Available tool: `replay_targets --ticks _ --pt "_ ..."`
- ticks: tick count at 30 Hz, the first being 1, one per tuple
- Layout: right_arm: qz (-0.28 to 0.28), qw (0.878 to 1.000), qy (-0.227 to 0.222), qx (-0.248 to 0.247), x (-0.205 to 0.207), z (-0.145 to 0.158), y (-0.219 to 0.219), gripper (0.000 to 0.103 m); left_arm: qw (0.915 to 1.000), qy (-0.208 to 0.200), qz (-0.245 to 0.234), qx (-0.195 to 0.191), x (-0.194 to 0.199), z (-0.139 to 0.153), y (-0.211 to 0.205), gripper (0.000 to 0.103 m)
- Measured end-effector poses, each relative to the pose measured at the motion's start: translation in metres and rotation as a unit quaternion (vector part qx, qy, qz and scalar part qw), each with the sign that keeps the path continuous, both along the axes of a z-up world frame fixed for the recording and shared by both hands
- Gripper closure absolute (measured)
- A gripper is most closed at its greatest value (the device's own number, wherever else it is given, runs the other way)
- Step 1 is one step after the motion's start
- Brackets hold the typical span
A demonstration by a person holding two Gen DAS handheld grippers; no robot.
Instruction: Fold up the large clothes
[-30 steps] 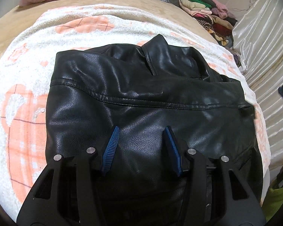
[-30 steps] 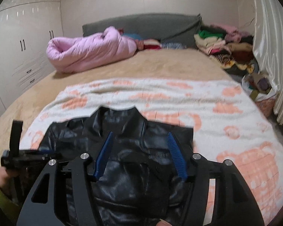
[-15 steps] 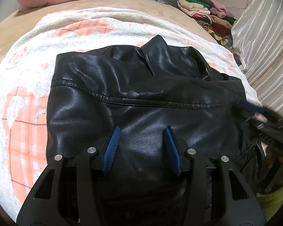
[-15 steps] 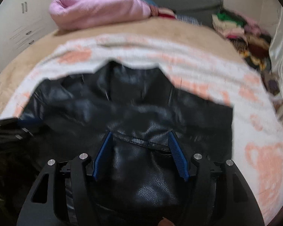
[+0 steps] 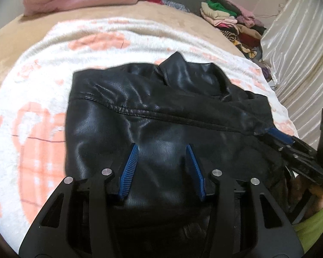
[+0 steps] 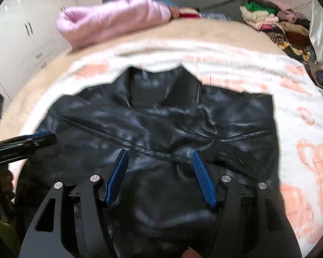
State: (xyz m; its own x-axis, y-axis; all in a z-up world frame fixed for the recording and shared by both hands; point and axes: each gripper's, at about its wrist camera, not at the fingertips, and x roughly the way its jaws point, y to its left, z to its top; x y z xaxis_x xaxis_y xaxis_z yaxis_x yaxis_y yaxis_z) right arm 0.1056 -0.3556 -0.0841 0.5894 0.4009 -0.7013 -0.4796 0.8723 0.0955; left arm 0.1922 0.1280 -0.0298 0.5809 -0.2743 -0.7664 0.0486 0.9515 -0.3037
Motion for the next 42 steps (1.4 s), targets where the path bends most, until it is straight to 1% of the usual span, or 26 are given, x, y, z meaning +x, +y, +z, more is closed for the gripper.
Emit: replay_targets --ticks 2,3,4,5,6,8,9,12,17,19,21,22,24,25,26,28,29,30,33,37,42 --pt "0.004 1.0 -0.006 0.009 -0.013 0.007 -0.008 0.042 1.0 0.0 -0.007 0.006 -0.007 0.004 -0.005 0.061" --pt "0.006 1.0 -0.005 0.009 -0.018 0.007 -0.011 0.042 0.9999 0.0 -0.012 0.009 -0.01 0.004 -0.008 0.056" --pt "0.007 1.0 -0.003 0.006 -0.021 0.006 -0.013 0.041 0.9996 0.003 -0.02 0.02 -0.013 0.002 -0.013 0.054" --pt "0.007 1.0 0.004 0.0 -0.023 0.001 -0.014 0.036 0.9991 0.008 -0.024 0.034 -0.014 -0.002 -0.018 0.054" --pt "0.002 1.0 0.021 -0.012 -0.021 -0.009 -0.014 0.035 0.9985 0.015 -0.027 0.046 -0.014 -0.009 -0.021 0.054" --pt "-0.008 0.998 0.063 -0.02 -0.013 -0.031 -0.018 0.037 0.9985 0.026 -0.025 0.041 -0.012 -0.021 -0.021 0.054" --pt "-0.012 0.997 0.073 -0.016 -0.01 -0.042 -0.02 0.037 0.9988 0.026 -0.023 0.036 -0.011 -0.026 -0.02 0.054" --pt "-0.018 0.998 0.062 -0.012 -0.009 -0.055 -0.019 0.037 0.9985 0.024 -0.024 0.043 -0.011 -0.027 -0.021 0.054" --pt "-0.022 0.998 0.06 -0.005 -0.007 -0.055 -0.021 0.037 0.9983 0.017 -0.025 0.05 -0.013 -0.027 -0.022 0.054" --pt "-0.028 0.998 0.056 -0.002 -0.01 -0.045 -0.02 0.037 0.9989 0.013 -0.017 0.043 -0.015 -0.021 -0.02 0.053" --pt "-0.031 0.998 0.051 0.022 -0.018 -0.032 -0.025 0.035 0.9994 0.006 -0.017 0.029 -0.017 -0.012 -0.021 0.042" --pt "-0.031 0.998 0.049 0.032 -0.021 -0.026 -0.028 0.033 0.9995 0.005 -0.022 0.024 -0.019 -0.008 -0.023 0.034" --pt "-0.029 0.998 0.04 0.04 -0.029 -0.015 -0.031 0.032 0.9993 0.003 -0.02 0.032 -0.021 -0.002 -0.025 0.03" --pt "-0.029 0.998 0.034 0.043 -0.031 -0.01 -0.031 0.027 0.9993 0.003 -0.02 0.031 -0.022 -0.001 -0.025 0.029" --pt "-0.032 0.998 0.029 0.045 -0.034 -0.006 -0.034 0.019 0.9994 0.004 -0.019 0.029 -0.023 0.0 -0.025 0.026" --pt "-0.035 0.998 0.02 0.052 -0.039 0.003 -0.039 0.012 0.9996 0.004 -0.018 0.021 -0.025 0.003 -0.024 0.022" --pt "-0.035 0.998 0.018 0.055 -0.041 0.006 -0.041 0.009 0.9996 0.003 -0.018 0.02 -0.026 0.005 -0.025 0.017" --pt "-0.035 0.998 0.017 0.054 -0.043 0.009 -0.043 0.007 0.9996 0.003 -0.017 0.021 -0.028 0.007 -0.025 0.009" --pt "-0.038 0.998 0.007 0.058 -0.049 0.018 -0.046 0.007 0.9998 0.002 -0.013 0.017 -0.031 0.015 -0.024 0.009" --pt "-0.039 0.997 -0.008 0.061 -0.059 0.028 -0.049 0.006 0.9995 -0.003 -0.007 0.032 -0.037 0.023 -0.025 0.009" --pt "-0.038 0.997 -0.024 0.068 -0.067 0.042 -0.052 0.005 0.9994 -0.014 -0.007 0.03 -0.045 0.035 -0.026 0.009"
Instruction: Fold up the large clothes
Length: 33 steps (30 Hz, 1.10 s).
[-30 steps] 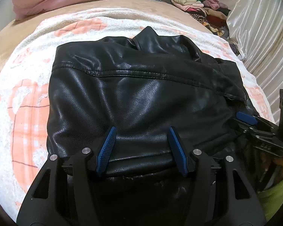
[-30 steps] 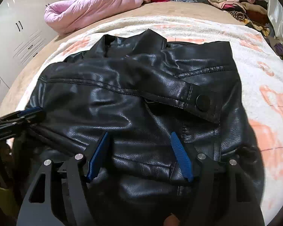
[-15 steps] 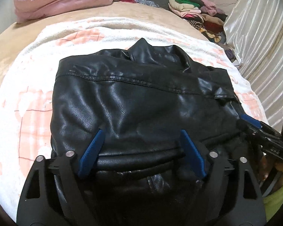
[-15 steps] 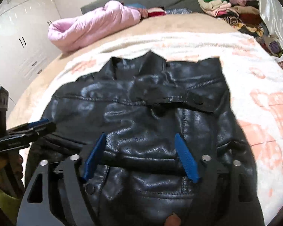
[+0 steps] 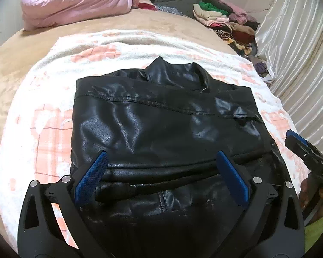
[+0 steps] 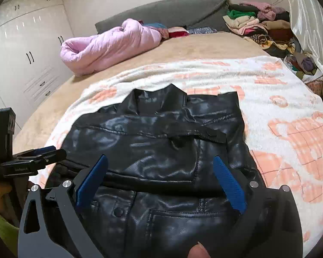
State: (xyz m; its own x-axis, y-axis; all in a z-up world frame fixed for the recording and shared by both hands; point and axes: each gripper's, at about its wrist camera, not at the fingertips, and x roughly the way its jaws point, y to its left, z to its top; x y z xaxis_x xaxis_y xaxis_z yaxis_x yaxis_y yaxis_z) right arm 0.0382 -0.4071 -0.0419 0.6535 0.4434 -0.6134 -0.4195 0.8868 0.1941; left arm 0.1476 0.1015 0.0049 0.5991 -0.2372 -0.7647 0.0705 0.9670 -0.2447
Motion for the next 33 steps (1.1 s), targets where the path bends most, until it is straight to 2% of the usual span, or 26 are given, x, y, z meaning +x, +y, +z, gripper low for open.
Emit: replay_targets --ticks 17,33 --pt "0.004 0.999 -0.037 -0.002 -0.039 0.039 -0.004 0.005 0.9996 -0.024 -0.008 0.008 -0.031 0.031 -0.005 0.009" --pt "0.003 0.999 -0.048 -0.015 -0.071 0.04 -0.016 0.005 0.9992 -0.031 0.01 0.023 -0.063 0.035 0.008 0.009"
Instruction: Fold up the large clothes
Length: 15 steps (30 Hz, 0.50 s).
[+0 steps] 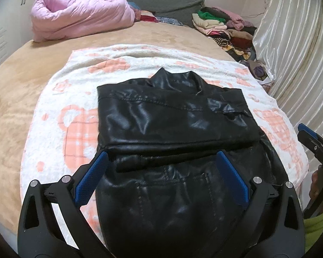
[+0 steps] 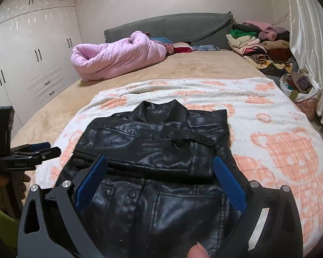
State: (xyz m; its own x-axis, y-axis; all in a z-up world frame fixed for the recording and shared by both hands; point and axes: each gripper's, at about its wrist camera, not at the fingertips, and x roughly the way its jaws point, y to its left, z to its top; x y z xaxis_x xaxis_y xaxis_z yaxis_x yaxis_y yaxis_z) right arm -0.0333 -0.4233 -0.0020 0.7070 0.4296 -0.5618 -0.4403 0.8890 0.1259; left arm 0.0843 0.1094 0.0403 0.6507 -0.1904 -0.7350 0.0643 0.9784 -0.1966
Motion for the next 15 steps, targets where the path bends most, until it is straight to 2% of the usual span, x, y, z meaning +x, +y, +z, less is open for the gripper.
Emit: replay_targets --ticks 15 --pt "-0.01 1.0 0.017 -0.023 -0.024 -0.022 -0.028 0.005 0.9994 0.026 0.002 0.022 -0.036 -0.028 0.01 0.009"
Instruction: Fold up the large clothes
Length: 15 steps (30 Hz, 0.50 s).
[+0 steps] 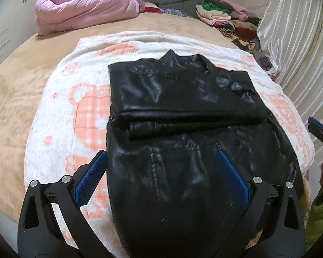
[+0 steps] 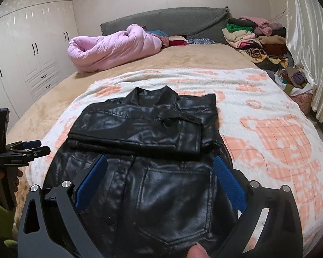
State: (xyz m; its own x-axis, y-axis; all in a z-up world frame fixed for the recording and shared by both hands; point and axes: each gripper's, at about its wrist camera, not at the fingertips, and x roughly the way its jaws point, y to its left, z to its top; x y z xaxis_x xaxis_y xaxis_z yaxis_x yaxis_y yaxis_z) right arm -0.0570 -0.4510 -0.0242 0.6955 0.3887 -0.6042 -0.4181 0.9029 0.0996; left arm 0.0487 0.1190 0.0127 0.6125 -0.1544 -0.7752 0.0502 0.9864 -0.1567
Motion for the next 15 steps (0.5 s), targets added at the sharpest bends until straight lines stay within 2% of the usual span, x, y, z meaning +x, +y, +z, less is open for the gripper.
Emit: replay_targets --ticks 15 --pt "-0.018 0.999 0.033 -0.03 -0.014 -0.029 -0.029 0.005 0.9995 0.025 0.001 0.016 -0.025 -0.023 0.01 0.009"
